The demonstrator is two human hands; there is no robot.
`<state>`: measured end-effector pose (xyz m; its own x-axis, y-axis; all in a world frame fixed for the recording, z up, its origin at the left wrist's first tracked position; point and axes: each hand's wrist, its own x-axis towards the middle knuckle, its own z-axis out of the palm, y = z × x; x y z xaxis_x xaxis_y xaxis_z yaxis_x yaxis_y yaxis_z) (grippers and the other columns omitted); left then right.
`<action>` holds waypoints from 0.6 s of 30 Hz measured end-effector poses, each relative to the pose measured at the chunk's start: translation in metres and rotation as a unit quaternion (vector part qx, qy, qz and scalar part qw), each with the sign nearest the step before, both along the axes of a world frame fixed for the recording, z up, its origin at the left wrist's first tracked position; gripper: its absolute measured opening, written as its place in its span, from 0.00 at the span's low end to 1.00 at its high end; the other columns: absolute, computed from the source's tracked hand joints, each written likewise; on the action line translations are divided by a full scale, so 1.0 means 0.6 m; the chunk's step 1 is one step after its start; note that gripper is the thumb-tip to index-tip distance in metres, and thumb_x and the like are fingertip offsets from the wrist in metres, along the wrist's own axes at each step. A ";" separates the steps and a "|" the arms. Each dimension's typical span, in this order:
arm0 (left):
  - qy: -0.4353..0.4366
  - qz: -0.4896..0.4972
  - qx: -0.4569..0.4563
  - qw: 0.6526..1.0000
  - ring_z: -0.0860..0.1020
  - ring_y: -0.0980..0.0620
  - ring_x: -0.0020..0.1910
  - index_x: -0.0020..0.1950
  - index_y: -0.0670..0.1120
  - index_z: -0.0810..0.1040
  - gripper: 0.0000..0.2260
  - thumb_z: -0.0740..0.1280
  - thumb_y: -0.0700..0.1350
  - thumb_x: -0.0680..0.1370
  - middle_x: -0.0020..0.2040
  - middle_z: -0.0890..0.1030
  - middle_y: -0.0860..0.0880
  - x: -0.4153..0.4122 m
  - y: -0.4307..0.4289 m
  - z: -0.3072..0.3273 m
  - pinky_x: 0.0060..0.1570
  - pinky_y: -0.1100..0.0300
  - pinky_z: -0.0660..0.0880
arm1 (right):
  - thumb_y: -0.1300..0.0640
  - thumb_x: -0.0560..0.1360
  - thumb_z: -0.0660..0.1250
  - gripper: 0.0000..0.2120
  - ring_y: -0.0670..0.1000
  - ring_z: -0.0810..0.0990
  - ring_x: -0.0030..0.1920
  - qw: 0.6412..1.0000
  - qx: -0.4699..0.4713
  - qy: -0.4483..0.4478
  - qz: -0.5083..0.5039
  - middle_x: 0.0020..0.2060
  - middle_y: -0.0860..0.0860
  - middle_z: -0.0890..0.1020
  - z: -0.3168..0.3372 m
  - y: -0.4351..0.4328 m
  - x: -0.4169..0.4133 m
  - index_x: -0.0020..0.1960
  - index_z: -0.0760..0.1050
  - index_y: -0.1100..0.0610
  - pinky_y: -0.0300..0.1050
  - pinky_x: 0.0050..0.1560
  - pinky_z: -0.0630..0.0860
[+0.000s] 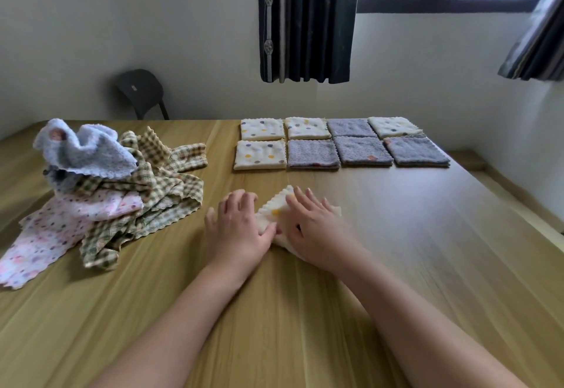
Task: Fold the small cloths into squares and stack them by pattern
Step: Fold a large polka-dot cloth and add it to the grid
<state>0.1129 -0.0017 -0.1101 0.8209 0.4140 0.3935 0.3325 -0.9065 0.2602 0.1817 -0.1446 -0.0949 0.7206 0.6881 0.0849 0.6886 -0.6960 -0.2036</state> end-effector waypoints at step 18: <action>0.040 0.027 -0.052 0.997 0.66 0.46 0.69 0.69 0.48 0.66 0.18 0.54 0.40 0.79 0.68 0.69 0.47 -0.006 0.018 -0.011 0.74 0.43 0.49 | 0.45 0.83 0.44 0.24 0.51 0.43 0.78 0.997 -0.020 0.035 0.059 0.78 0.44 0.49 -0.003 -0.031 -0.070 0.78 0.48 0.43 0.56 0.75 0.41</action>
